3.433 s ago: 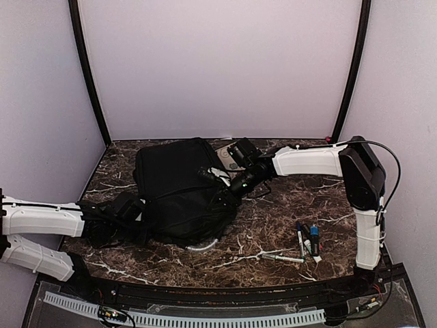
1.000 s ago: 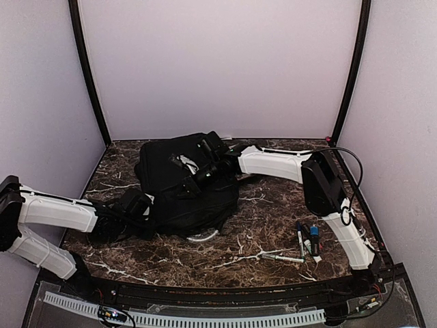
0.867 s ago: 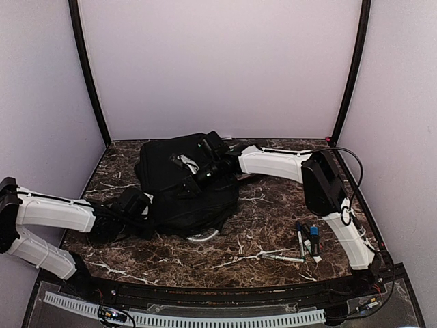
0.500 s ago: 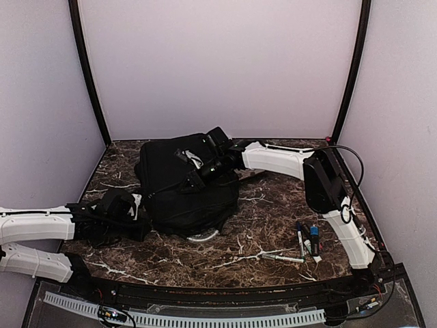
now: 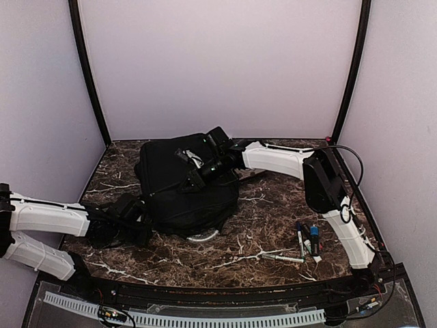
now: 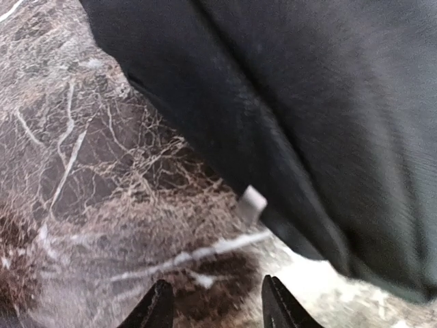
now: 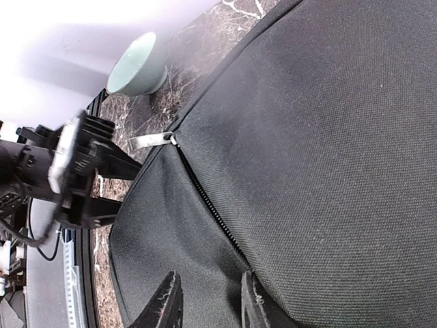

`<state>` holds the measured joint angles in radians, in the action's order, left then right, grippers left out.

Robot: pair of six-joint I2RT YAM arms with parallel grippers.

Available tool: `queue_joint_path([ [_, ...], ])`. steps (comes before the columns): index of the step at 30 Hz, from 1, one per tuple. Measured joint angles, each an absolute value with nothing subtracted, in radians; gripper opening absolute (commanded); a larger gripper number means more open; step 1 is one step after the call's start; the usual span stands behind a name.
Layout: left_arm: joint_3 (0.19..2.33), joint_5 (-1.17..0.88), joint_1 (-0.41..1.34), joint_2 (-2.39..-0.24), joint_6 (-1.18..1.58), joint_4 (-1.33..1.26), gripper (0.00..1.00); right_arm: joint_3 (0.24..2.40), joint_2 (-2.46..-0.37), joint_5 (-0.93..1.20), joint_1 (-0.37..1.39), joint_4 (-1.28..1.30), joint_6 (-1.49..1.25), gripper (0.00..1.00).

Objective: Pack the student bag
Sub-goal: Grab the largest pocket of the student bag.

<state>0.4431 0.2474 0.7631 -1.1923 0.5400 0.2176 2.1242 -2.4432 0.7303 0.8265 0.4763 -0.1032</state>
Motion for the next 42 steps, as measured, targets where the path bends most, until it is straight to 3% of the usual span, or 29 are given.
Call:
queue_joint_path([
  [13, 0.485, 0.328, 0.755, -1.277, 0.429, 0.131, 0.49, 2.124, -2.443, 0.741, 0.825, 0.476, -0.108, 0.32],
  [19, 0.524, 0.339, 0.715, -1.305, 0.366, 0.144, 0.43, 2.124, -2.443, 0.742, 0.822, 0.473, -0.111, 0.32],
  [24, 0.559, 0.309, 0.710, -1.309, 0.310, 0.157, 0.50, 2.123, -2.443, 0.743, 0.813, 0.472, -0.114, 0.32],
  [35, 0.636, 0.245, 0.686, -1.331, 0.224, 0.189, 0.50, 2.123, -2.443, 0.759, 0.804, 0.470, -0.132, 0.33],
  [42, 0.636, 0.239, 0.678, -1.379, 0.220, 0.159, 0.44, 2.123, -2.443, 0.760, 0.804, 0.468, -0.141, 0.32],
])
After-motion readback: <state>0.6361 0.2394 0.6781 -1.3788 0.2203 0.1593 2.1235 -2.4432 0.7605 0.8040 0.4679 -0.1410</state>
